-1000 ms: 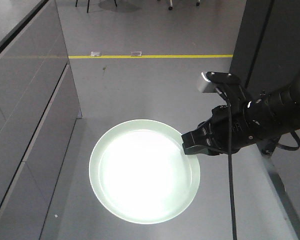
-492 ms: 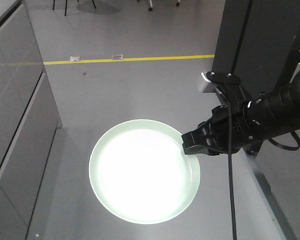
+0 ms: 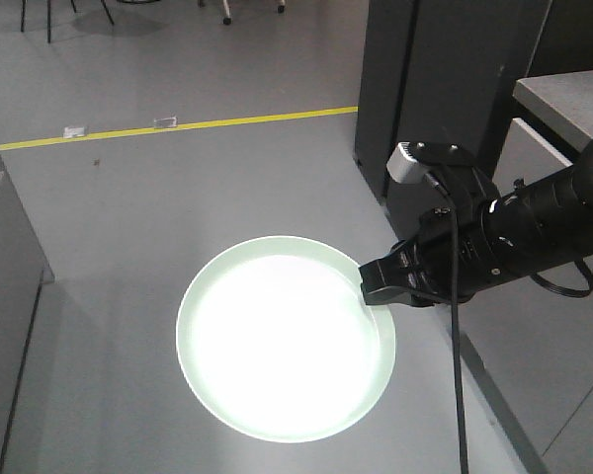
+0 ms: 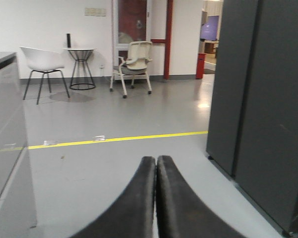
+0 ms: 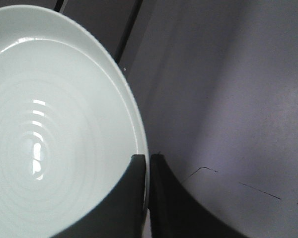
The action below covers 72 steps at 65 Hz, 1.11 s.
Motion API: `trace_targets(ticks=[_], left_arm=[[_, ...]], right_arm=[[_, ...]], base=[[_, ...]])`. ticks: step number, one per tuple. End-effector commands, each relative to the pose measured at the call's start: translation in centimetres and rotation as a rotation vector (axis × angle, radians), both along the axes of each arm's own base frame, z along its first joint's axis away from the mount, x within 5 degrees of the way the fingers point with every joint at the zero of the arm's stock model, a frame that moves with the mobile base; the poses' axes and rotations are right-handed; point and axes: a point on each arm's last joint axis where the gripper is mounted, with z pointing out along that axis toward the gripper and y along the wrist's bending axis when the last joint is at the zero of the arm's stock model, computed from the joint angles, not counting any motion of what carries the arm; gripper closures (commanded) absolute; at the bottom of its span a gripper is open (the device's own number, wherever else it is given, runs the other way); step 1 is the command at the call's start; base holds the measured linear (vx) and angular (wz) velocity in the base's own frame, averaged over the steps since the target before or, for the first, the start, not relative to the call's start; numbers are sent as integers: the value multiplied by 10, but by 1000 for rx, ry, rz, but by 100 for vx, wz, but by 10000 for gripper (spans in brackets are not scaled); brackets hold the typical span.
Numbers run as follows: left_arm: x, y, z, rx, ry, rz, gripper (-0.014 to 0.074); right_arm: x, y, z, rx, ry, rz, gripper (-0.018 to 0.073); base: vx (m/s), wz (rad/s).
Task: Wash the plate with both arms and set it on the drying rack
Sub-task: 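Hold the plate while the base turns toward the sink counter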
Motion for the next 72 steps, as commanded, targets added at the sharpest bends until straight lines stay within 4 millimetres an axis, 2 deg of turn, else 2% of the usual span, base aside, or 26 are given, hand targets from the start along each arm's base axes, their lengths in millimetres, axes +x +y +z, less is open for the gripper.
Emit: trace_targets(ticks=[1, 72], left_arm=[[-3, 1, 17, -21, -117, 3, 603], [-3, 1, 17, -21, -117, 3, 603]], right_arm=[[-2, 1, 20, 53, -74, -16, 561], [-2, 1, 20, 53, -75, -17, 561]], base=[[10, -30], [8, -30]])
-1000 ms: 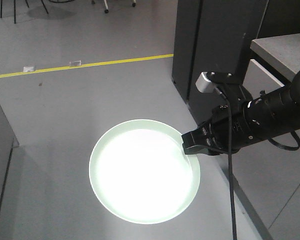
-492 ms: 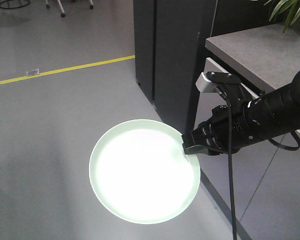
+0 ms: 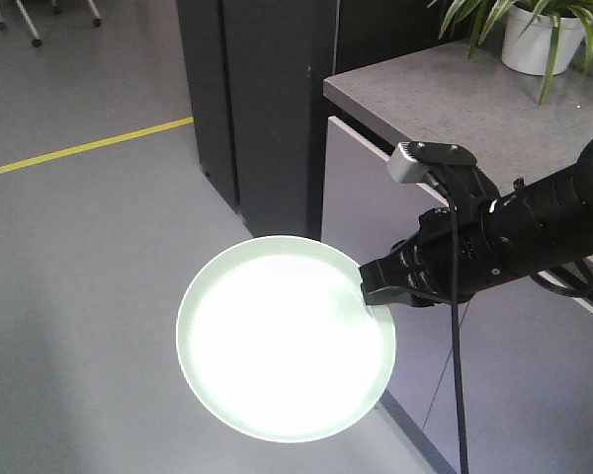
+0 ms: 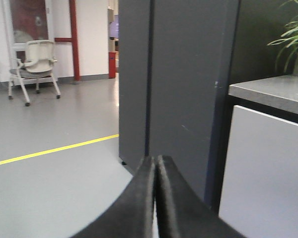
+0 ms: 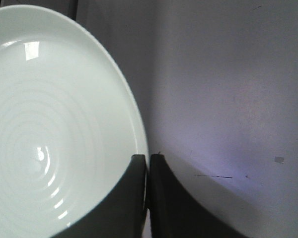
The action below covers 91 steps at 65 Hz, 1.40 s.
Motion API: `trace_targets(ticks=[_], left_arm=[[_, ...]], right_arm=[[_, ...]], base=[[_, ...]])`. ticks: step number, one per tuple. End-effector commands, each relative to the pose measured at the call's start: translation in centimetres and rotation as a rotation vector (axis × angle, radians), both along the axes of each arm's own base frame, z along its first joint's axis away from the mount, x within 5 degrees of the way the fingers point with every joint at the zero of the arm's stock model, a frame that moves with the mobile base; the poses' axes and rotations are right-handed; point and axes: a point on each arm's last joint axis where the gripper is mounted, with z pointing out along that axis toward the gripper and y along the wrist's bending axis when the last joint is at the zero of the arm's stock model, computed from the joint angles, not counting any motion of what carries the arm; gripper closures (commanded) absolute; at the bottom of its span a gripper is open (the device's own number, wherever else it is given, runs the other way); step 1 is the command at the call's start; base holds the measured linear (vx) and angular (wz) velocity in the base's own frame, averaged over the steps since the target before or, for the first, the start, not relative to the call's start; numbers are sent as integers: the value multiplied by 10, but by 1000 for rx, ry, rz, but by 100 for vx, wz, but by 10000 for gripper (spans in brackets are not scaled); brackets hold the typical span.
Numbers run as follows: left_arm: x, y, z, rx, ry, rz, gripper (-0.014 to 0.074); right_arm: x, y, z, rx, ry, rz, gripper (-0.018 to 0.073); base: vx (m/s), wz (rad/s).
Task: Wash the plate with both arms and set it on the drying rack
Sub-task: 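Hold the plate while the base turns toward the sink counter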
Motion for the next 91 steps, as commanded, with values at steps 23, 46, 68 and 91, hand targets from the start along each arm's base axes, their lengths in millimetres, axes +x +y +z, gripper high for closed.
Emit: trace_targets(ticks=[23, 46, 68, 91], left_arm=[[-3, 1, 17, -21, -117, 3, 603], [-3, 1, 17, -21, -117, 3, 603], [-3, 1, 17, -21, -117, 3, 603], [-3, 1, 17, -21, -117, 3, 603]], right_arm=[[-2, 1, 20, 53, -75, -17, 561], [-2, 1, 20, 53, -75, -17, 561], [-2, 1, 20, 53, -74, -16, 561], [-2, 1, 20, 53, -74, -16, 561]], base=[[8, -33], [8, -30], [8, -31], [9, -35]])
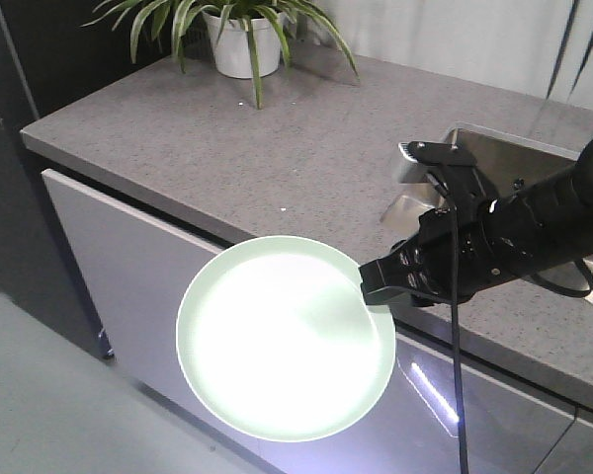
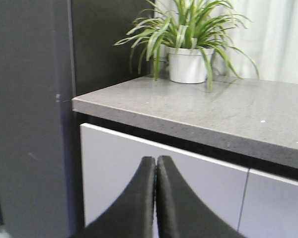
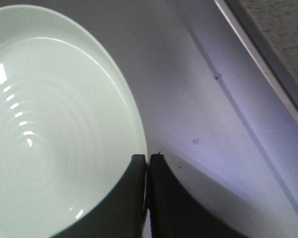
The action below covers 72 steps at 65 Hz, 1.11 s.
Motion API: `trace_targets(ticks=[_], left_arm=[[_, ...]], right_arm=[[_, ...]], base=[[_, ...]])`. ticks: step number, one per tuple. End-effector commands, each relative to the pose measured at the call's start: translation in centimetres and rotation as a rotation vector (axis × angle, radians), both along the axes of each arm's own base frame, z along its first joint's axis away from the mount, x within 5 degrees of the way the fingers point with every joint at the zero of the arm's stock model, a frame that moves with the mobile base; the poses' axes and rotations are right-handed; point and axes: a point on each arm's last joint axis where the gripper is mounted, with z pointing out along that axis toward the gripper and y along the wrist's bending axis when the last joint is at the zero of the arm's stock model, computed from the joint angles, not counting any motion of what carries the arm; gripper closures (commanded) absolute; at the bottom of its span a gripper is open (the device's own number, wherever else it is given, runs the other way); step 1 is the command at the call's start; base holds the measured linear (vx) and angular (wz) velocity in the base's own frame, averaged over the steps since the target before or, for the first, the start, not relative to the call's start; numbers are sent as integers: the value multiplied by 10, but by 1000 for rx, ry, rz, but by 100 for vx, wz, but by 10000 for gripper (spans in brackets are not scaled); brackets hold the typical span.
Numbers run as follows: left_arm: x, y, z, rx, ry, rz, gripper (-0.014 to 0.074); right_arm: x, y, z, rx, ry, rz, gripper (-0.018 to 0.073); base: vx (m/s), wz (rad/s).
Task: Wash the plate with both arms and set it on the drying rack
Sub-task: 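Hold the plate while the base turns toward the sink counter, then carry the plate with the right gripper over the steel sink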
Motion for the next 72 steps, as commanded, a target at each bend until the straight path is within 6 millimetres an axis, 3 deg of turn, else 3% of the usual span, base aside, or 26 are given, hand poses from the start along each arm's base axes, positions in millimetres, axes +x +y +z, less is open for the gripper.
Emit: trace_targets(ticks=[1, 72], left_arm=[[-3, 1, 17, -21, -117, 3, 603], [-3, 1, 17, -21, -117, 3, 603]], right_arm=[[-2, 1, 20, 53, -74, -16, 561], [-2, 1, 20, 53, -74, -16, 561]], base=[[9, -36], [9, -29]])
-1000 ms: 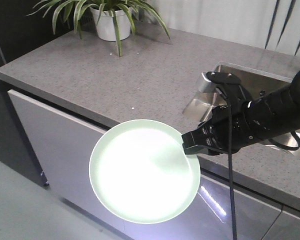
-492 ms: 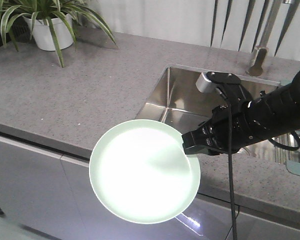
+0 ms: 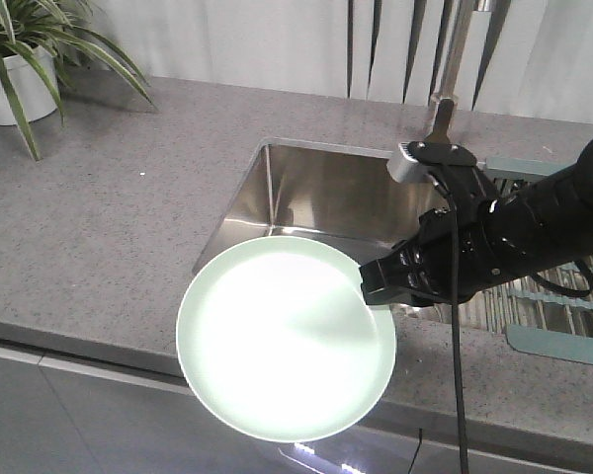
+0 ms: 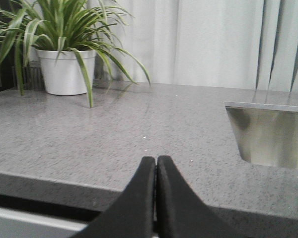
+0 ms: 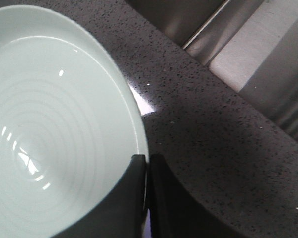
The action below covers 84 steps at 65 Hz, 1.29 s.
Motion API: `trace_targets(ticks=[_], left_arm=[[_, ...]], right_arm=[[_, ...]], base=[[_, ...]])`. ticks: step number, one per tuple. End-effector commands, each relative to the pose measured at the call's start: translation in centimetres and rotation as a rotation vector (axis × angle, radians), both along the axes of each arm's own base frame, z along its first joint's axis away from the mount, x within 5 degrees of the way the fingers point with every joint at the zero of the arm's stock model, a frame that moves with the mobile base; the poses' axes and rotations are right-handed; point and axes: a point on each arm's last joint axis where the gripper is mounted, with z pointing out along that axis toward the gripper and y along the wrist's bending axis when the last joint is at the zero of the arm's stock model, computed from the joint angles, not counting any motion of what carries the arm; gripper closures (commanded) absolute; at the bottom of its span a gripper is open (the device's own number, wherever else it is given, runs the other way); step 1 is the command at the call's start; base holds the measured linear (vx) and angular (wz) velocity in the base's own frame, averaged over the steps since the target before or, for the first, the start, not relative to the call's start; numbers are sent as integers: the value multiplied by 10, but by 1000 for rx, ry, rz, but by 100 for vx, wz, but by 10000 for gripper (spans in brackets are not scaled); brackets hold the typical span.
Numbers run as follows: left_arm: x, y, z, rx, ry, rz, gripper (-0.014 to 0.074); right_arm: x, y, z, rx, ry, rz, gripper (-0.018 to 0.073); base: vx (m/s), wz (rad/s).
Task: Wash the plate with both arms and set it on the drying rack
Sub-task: 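Carry the plate with the right gripper over the steel sink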
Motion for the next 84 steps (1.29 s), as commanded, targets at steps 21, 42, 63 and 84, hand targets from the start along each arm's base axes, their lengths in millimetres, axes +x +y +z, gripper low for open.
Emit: trace_targets(ticks=[21, 42, 63, 84], left_arm=[[-3, 1, 17, -21, -117, 3, 603], [-3, 1, 17, -21, -117, 3, 603], [-3, 1, 17, -21, -117, 3, 603], [-3, 1, 17, -21, -117, 3, 603]], right_arm=[[-2, 1, 20, 53, -74, -16, 561], [-2, 1, 20, 53, -74, -16, 561], [-2, 1, 20, 53, -74, -16, 561], [-2, 1, 20, 53, -74, -16, 561]], base=[[9, -18], [9, -17], [9, -12], [7, -9]])
